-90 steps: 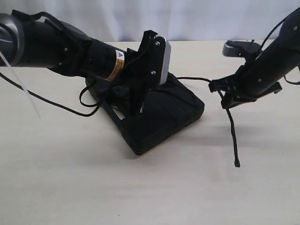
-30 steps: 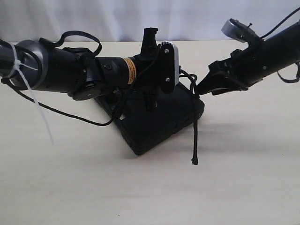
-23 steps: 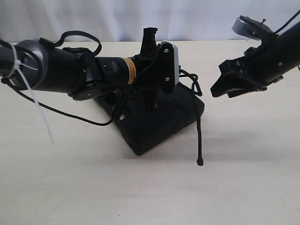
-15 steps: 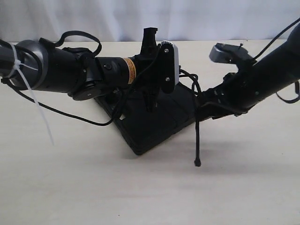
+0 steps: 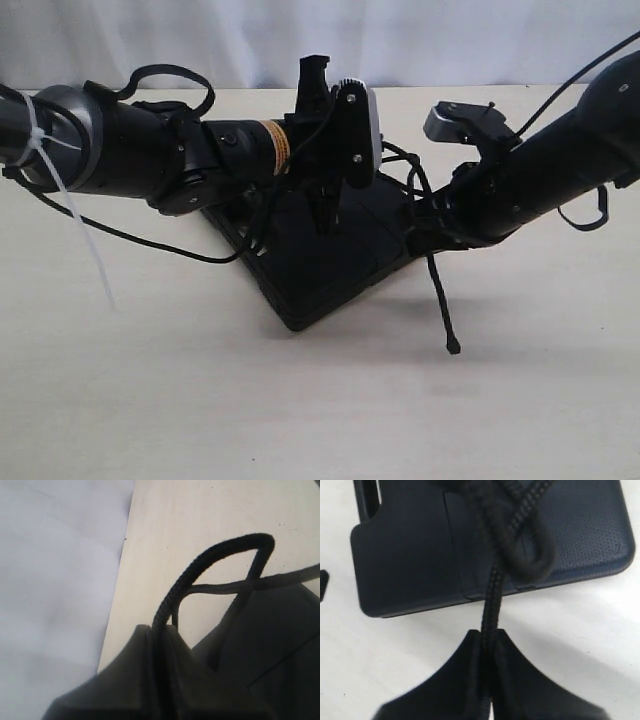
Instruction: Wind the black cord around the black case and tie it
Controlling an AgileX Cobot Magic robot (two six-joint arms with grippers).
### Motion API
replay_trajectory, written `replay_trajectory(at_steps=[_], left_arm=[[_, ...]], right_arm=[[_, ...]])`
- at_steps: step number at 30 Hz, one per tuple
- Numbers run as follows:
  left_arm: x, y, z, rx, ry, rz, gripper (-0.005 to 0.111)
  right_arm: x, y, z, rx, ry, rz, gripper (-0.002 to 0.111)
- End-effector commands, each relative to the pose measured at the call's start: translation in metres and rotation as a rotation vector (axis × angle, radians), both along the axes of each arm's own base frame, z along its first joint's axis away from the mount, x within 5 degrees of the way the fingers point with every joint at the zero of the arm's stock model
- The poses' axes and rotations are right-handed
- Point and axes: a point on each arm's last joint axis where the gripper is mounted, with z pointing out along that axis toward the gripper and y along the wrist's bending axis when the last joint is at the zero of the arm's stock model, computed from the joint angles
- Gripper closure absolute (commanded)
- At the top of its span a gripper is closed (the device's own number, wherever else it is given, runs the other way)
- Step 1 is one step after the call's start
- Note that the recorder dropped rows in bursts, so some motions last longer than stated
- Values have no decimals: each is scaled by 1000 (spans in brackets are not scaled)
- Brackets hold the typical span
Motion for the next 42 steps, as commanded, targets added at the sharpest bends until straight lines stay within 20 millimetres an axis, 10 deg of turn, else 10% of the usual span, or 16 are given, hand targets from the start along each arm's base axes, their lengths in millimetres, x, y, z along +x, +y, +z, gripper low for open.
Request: replay_trajectory(at_steps=[1, 5, 11, 17, 24, 42], left_arm=[[12, 17, 5, -137, 39, 145, 107], [22, 40, 0, -146, 109, 268, 101], [16, 45, -13, -56, 259, 338, 58], [3, 64, 10, -283, 574, 629, 57], [-7, 130, -20, -409, 1088, 1153, 57], [2, 109, -82, -435, 1145, 1189, 62]], right_arm=[[-7, 2, 19, 33, -48, 40, 104], [-16, -2, 60, 58, -194, 25, 104], [-12, 0, 118, 112, -379, 21, 104], [3, -3, 149, 120, -552, -49, 104], [4, -5, 149, 83, -576, -43, 104], [1, -5, 145, 45, -543, -3, 104]])
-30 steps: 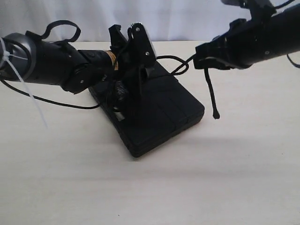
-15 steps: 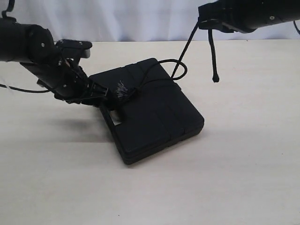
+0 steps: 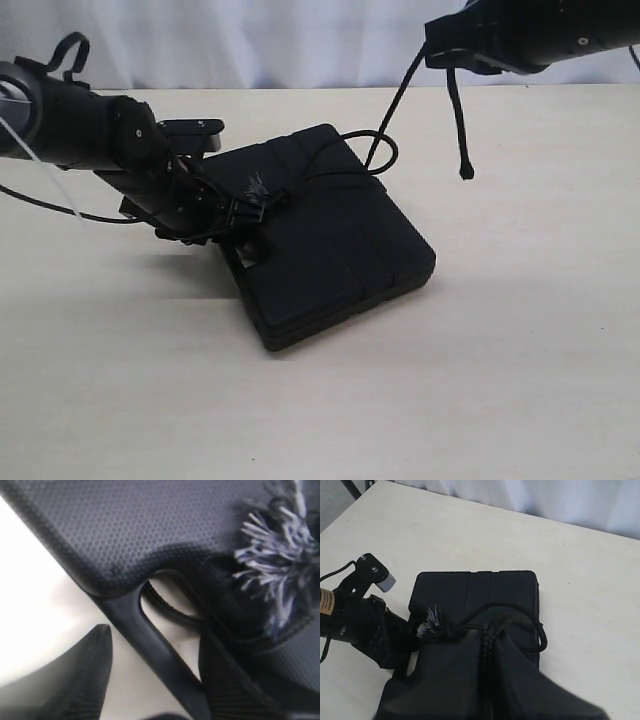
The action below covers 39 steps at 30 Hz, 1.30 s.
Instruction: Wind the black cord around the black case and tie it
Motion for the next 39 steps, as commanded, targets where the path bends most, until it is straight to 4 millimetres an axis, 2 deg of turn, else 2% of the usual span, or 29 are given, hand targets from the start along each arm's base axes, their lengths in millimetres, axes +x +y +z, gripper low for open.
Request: replay_trajectory(at_steps=[1, 5, 6, 14, 17, 24, 29, 35, 39], left_arm=[[2, 3, -21, 32, 20, -9, 69], [7, 17, -15, 29, 0, 30, 104], [9, 22, -10, 26, -12, 45, 107], [10, 74, 29, 29, -48, 146, 107], [10, 88, 29, 40, -40, 172, 107], [9, 110, 23, 33, -53, 267, 107], [13, 115, 24, 16, -91, 329, 107], [14, 118, 9, -19, -145, 449, 107], [14, 120, 6, -33, -186, 491, 107]], right_arm=[[-2, -3, 5, -23, -15, -3, 104], [0, -13, 2, -62, 3, -63, 104], [1, -18, 2, -65, 13, -83, 104], [11, -87, -2, -88, 47, -286, 104], [10, -111, -8, -88, 75, -360, 104], [-2, -157, -44, -102, 121, -537, 104], [-9, -168, -59, -99, 149, -589, 104], [-14, -171, -75, -103, 160, -634, 104], [-15, -187, -93, -94, 202, -708, 104]])
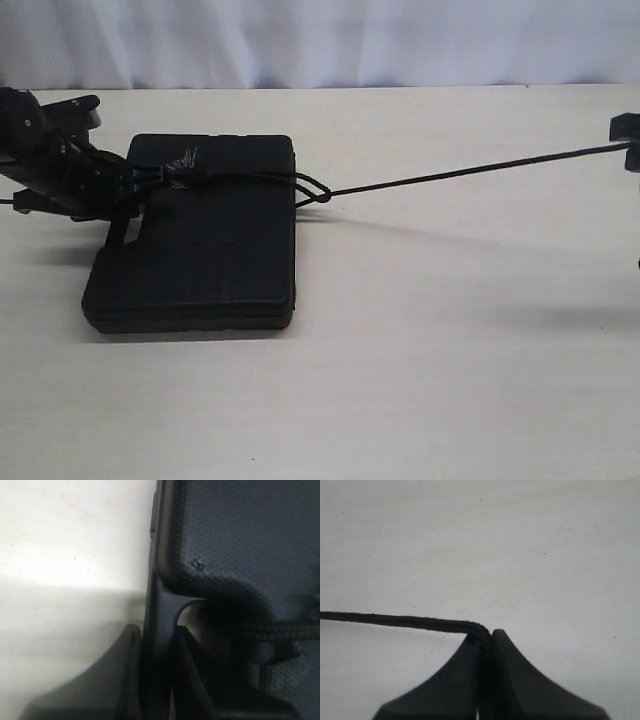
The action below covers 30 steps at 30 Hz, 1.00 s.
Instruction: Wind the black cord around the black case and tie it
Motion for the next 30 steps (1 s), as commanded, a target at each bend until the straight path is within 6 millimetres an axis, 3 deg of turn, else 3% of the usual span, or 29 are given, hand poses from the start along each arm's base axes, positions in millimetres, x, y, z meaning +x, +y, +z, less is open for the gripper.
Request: replay_trajectory(at_steps=[1, 6, 18, 23, 30], left_arm=[[7, 9, 6, -25, -119, 116, 107], [9, 10, 7, -22, -144, 121, 107], [10, 10, 7, -16, -155, 116, 107], [10, 11, 8, -15, -164, 117, 107], [10, 11, 8, -11, -165, 112, 107]], right_arm=[[1, -28, -12, -31, -22, -130, 104], [8, -43, -43, 9, 61, -190, 104], [25, -54, -121, 21, 221, -219, 104], [26, -55, -133, 19, 243, -219, 104], [26, -55, -132, 16, 243, -215, 104]])
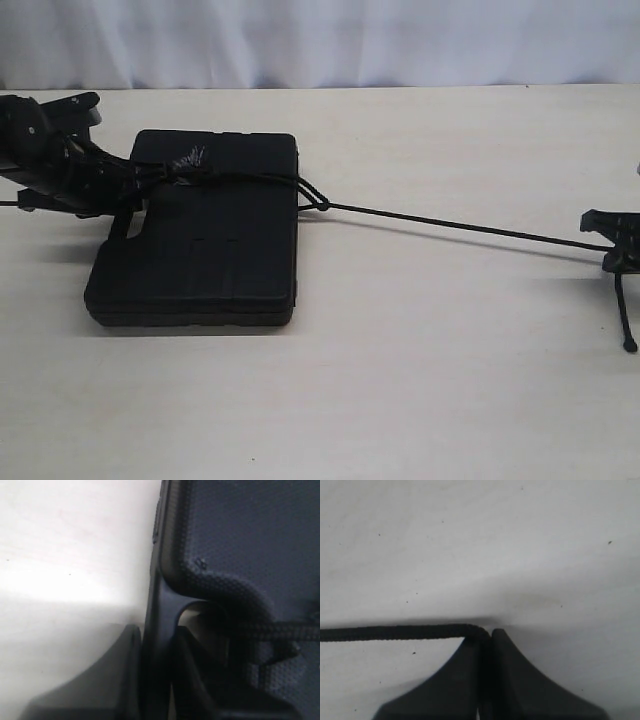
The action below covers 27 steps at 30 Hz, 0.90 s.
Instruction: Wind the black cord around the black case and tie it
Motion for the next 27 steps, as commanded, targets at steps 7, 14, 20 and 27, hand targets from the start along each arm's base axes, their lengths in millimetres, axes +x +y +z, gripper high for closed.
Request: replay_trajectory(at_steps=[7, 14, 20, 27], left_arm=[[8, 11, 8, -11, -106, 80, 107], [8, 11, 8, 0, -106, 61, 101], [8, 11, 8, 4, -106, 55, 70], [11, 9, 36, -10, -122, 42, 59]], right_arm=[[2, -14, 2, -71, -53, -29, 104], [2, -14, 2, -71, -53, -29, 104], [2, -14, 2, -69, -51, -29, 104], [2, -14, 2, -73, -55, -31, 104]])
